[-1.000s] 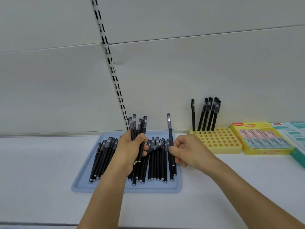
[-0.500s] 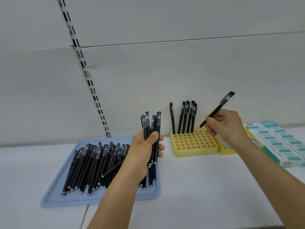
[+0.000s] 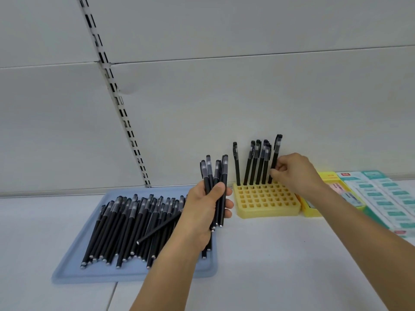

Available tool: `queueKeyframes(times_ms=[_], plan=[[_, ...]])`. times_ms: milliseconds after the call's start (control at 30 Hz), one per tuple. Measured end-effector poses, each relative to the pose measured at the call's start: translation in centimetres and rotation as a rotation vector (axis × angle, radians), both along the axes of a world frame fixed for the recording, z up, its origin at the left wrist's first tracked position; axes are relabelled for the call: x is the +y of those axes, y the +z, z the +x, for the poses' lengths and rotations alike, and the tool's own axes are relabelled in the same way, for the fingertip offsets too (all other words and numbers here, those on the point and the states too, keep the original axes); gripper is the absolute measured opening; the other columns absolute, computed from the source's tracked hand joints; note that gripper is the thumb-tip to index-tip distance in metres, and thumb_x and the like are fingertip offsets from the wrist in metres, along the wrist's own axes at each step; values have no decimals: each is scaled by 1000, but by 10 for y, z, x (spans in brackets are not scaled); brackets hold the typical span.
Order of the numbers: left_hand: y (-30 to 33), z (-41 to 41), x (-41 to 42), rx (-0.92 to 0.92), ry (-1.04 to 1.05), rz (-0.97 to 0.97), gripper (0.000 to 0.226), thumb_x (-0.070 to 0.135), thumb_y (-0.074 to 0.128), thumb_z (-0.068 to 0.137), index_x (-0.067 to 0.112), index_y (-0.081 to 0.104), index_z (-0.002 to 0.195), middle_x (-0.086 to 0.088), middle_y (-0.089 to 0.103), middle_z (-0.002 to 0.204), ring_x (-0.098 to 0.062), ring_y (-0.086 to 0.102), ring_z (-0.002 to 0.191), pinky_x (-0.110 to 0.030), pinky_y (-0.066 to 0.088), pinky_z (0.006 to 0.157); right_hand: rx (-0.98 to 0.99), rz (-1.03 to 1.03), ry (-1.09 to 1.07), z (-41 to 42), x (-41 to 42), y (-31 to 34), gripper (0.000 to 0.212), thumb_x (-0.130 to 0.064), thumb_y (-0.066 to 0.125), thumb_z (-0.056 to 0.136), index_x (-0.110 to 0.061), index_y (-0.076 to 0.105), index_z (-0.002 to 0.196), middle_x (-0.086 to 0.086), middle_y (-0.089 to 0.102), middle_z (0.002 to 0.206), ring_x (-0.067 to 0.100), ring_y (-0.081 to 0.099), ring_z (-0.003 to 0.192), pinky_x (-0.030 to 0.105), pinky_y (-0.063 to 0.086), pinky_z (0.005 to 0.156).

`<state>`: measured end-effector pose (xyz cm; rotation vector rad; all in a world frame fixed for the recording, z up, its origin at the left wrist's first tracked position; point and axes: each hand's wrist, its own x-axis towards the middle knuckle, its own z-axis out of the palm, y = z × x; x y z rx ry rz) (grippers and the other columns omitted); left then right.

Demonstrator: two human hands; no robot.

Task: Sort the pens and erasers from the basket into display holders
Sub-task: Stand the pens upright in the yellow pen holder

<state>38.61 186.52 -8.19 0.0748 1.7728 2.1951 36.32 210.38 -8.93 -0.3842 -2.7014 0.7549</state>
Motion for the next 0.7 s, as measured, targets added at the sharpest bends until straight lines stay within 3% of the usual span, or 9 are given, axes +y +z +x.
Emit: queueKeyframes(times_ms=[200,267,333,433,533,633,700], plan=[[0,2,3,-13,2,22,17,15,53,99,2,61,106,-7,67,86,-14,60,62,-26,51,56,-134,16,-31,2,-2,-6,24,-27,71,84,-18,60,64,3,62,67,28,62,72,36,54,67],[0,4,5,-16,-5,43,16,14,53,99,2,61,105,-7,67,86,-13,60,62,-26,52,56,-134,-11,-79,7,-1,-4,17,-35,72,83,-20,64,83,-2,63,80,27,63,86,38,53,75],[1,5,9,-17,-10,62,15,13,53,98,2,61,104,-8,67,85,-14,60,61,-26,52,55,-51,-47,-167,19,-6,3,28,-41,68,86,-20,58,103,-8,58,85,20,59,88,35,48,75],[1,8,18,-15,-40,77,17,14,54,99,3,61,108,-8,67,87,-15,62,63,-27,52,56,111,-284,-29,40,-40,23,24,-42,62,90,-18,65,91,-9,59,75,7,55,69,26,40,59],[1,13,29,2,-106,62,18,15,53,99,7,64,111,-7,69,88,-17,66,67,-28,54,58,-8,-482,199,49,-66,31,28,-42,67,87,-18,69,72,-5,63,65,7,52,58,23,40,55],[1,16,35,-3,-123,62,17,14,52,100,5,62,110,-11,72,92,-21,71,73,-30,58,58,32,-597,177,48,-53,36,28,-28,67,90,-12,61,67,-7,51,50,6,41,44,20,33,43],[0,16,35,-38,-102,85,14,12,50,100,4,60,105,-12,72,92,-23,72,75,-31,59,58,158,-713,97,49,-35,44,22,-21,64,92,-7,63,75,2,59,59,12,48,45,23,38,41]])
